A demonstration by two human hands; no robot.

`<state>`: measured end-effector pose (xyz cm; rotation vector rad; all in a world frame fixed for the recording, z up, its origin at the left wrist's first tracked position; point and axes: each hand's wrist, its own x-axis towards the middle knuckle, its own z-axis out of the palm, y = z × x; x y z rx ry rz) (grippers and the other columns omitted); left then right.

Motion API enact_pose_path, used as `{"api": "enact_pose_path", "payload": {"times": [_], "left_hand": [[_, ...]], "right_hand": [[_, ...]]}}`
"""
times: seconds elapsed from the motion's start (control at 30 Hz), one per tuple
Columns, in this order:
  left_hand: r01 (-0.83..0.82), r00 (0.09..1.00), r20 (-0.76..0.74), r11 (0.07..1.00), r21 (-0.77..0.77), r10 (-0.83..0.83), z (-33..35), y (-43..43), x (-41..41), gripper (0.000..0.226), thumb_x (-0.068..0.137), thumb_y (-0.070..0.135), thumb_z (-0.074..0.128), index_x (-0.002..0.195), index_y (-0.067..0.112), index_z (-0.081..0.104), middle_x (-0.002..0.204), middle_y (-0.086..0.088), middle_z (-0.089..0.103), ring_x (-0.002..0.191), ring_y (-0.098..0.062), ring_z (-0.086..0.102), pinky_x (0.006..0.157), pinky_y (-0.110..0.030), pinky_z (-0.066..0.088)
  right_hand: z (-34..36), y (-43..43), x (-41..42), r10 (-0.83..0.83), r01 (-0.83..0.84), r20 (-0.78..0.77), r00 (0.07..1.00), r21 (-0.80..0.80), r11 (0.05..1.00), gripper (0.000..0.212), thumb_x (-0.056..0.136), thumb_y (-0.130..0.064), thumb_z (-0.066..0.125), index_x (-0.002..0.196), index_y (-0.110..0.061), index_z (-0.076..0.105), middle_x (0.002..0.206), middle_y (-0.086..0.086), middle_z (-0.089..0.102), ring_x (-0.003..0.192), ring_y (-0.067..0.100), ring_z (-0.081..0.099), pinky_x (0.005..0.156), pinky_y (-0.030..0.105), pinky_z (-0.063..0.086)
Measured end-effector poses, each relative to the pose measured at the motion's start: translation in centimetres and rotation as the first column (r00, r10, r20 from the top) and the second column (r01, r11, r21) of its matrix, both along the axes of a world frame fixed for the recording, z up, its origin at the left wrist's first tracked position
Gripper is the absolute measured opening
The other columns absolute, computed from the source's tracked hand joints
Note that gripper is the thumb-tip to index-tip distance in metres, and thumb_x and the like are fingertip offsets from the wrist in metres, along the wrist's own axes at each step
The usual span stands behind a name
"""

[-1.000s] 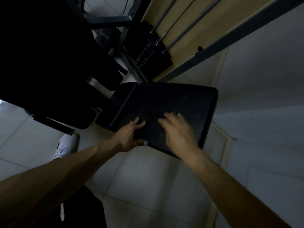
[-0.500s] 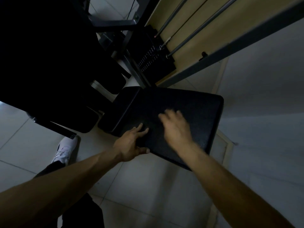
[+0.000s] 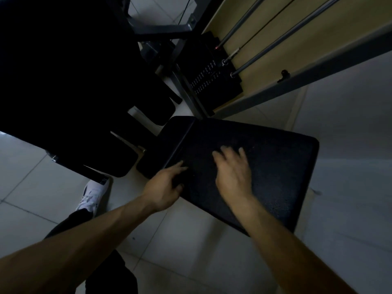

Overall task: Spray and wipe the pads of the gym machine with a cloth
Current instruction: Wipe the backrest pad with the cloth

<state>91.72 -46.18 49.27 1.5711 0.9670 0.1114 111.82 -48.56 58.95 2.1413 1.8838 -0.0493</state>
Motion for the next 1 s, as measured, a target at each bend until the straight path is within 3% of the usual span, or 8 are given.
{"api": "enact_pose_path", "payload": {"times": [0.13,0.23,0.3,0.47,0.57,0.67,0.77,1.0], "left_hand": [[0.024,0.996,-0.080,0.999,-0.037,-0.027,-2.6,1.8,-0.1,0.066,0.096,0.016,0.061,0.157,0.026,0.040,0.169,0.002,0.019,0.154,-0.019,0.025,0.125,-0.034,0.025],[0.104,0.991,-0.072,0.990,-0.093,-0.111,-3.1,1.7,0.5,0.065,0.100,0.019,0.059,0.159,0.029,0.033,0.170,0.005,0.014,0.155,-0.017,0.023,0.125,-0.032,0.024],[0.122,0.989,-0.074,0.990,-0.078,-0.127,-3.2,1.3,0.5,0.069,0.099,0.020,0.060,0.160,0.030,0.030,0.171,0.007,0.011,0.155,-0.018,0.021,0.125,-0.035,0.026],[0.091,0.994,-0.053,0.994,-0.055,-0.094,-4.0,0.3,0.2,0.072,0.098,0.024,0.062,0.161,0.032,0.028,0.171,0.009,0.009,0.156,-0.019,0.018,0.126,-0.040,0.024],[0.087,0.996,-0.031,0.995,-0.052,-0.088,-4.4,0.3,0.1,0.071,0.098,0.025,0.063,0.160,0.031,0.030,0.171,0.008,0.011,0.155,-0.020,0.020,0.125,-0.042,0.025],[0.085,0.996,-0.013,0.995,-0.042,-0.086,-4.2,0.6,-0.2,0.070,0.096,0.021,0.063,0.159,0.028,0.032,0.170,0.005,0.013,0.155,-0.018,0.021,0.125,-0.039,0.023],[0.111,0.994,0.001,0.993,-0.044,-0.111,-4.3,0.8,-0.4,0.071,0.096,0.018,0.062,0.160,0.029,0.032,0.170,0.007,0.013,0.154,-0.016,0.021,0.124,-0.037,0.026],[0.036,0.999,0.011,0.998,-0.048,-0.035,-5.7,2.3,-1.3,0.062,0.097,0.009,0.058,0.154,0.026,0.043,0.164,0.010,0.032,0.150,-0.011,0.030,0.123,-0.039,0.031]], "right_hand": [[-1.5,-6.0,-4.4,0.219,-0.250,-0.187,0.958,-0.159,0.955,0.045,0.077,-0.005,0.058,0.118,-0.011,0.074,0.128,0.017,0.067,0.121,0.034,0.065,0.120,0.054,0.035],[-0.3,-5.2,-3.0,0.372,-0.423,-0.245,0.895,-0.207,0.882,0.051,0.067,-0.012,0.082,0.117,-0.021,0.076,0.127,0.008,0.070,0.117,0.025,0.068,0.123,0.052,0.027],[0.7,-2.2,-0.5,0.338,-0.367,-0.164,0.927,-0.199,0.909,0.065,0.056,-0.010,0.092,0.118,-0.022,0.076,0.126,0.008,0.071,0.115,0.024,0.070,0.122,0.053,0.025],[1.9,4.5,3.8,-0.044,0.048,0.088,0.995,-0.039,0.998,0.061,0.073,0.002,0.080,0.131,-0.010,0.068,0.136,0.020,0.063,0.119,0.035,0.064,0.123,0.060,0.023],[-0.5,1.5,-0.4,0.032,-0.027,0.067,0.997,-0.075,0.997,0.062,0.069,-0.001,0.080,0.129,-0.007,0.068,0.132,0.022,0.063,0.117,0.038,0.063,0.118,0.057,0.037],[-2.3,-3.7,-5.0,0.255,-0.277,-0.144,0.956,-0.167,0.946,0.047,0.071,-0.006,0.067,0.118,-0.010,0.074,0.122,0.017,0.068,0.112,0.033,0.068,0.117,0.051,0.041],[-1.9,-2.6,-3.6,0.313,-0.377,-0.284,0.906,-0.210,0.902,0.057,0.057,-0.006,0.085,0.112,-0.018,0.076,0.119,0.010,0.071,0.106,0.024,0.071,0.113,0.049,0.045],[-4.4,5.8,-0.5,-0.040,0.033,-0.044,0.998,-0.136,0.990,0.060,0.067,0.007,0.079,0.125,-0.005,0.070,0.137,0.021,0.061,0.125,0.039,0.059,0.119,0.054,0.036]]}}
